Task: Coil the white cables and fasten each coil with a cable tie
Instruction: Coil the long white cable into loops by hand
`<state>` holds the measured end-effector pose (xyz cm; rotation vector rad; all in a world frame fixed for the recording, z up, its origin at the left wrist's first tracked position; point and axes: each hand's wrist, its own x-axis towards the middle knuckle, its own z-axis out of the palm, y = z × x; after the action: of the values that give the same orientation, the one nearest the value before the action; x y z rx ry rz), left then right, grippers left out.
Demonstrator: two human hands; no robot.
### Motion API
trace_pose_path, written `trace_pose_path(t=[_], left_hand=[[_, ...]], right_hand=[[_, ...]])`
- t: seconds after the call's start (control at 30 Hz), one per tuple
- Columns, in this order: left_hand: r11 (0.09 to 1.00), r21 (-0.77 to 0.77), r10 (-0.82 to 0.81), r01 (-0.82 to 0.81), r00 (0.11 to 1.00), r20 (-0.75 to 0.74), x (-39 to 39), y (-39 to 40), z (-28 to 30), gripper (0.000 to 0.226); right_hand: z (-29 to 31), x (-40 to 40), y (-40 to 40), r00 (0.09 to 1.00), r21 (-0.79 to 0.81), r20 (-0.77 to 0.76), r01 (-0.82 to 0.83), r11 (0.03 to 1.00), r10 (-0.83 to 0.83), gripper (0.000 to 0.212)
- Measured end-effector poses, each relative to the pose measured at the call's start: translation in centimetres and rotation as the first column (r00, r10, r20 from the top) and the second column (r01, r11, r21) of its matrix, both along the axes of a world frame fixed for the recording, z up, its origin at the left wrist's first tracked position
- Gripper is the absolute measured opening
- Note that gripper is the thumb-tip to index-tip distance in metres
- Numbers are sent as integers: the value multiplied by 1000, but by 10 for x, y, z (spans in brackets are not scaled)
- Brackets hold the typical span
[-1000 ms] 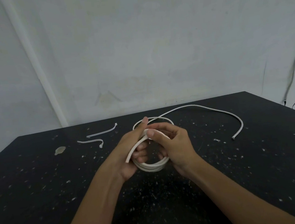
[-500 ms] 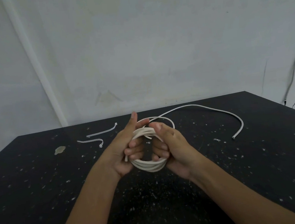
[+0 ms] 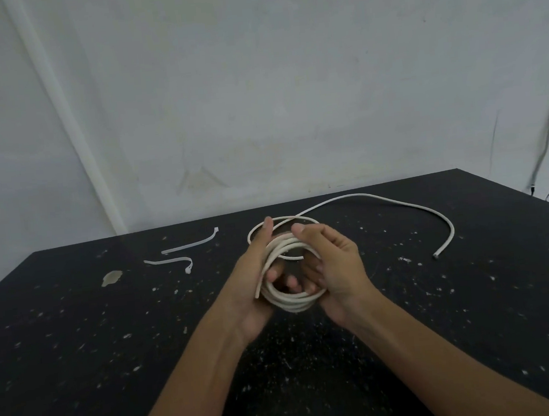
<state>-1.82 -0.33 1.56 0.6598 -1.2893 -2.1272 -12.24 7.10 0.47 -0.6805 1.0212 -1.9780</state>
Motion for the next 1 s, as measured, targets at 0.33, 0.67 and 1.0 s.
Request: trace_pose_path(t=[0.33, 0.67, 1.0], left_hand=[[952, -123, 292, -282, 954, 71, 6, -13, 4, 45], [923, -316, 275, -218, 950, 146, -5, -5, -3, 56], [890, 273, 400, -364, 913, -85, -11, 12, -5, 52]], right_hand=[[-7, -9, -3, 855, 100, -499, -102, 990, 139, 27], [-13, -6, -4, 858, -6, -511, 63, 998, -57, 14], [-15, -3, -6, 911, -39, -378, 159, 987, -162, 10]])
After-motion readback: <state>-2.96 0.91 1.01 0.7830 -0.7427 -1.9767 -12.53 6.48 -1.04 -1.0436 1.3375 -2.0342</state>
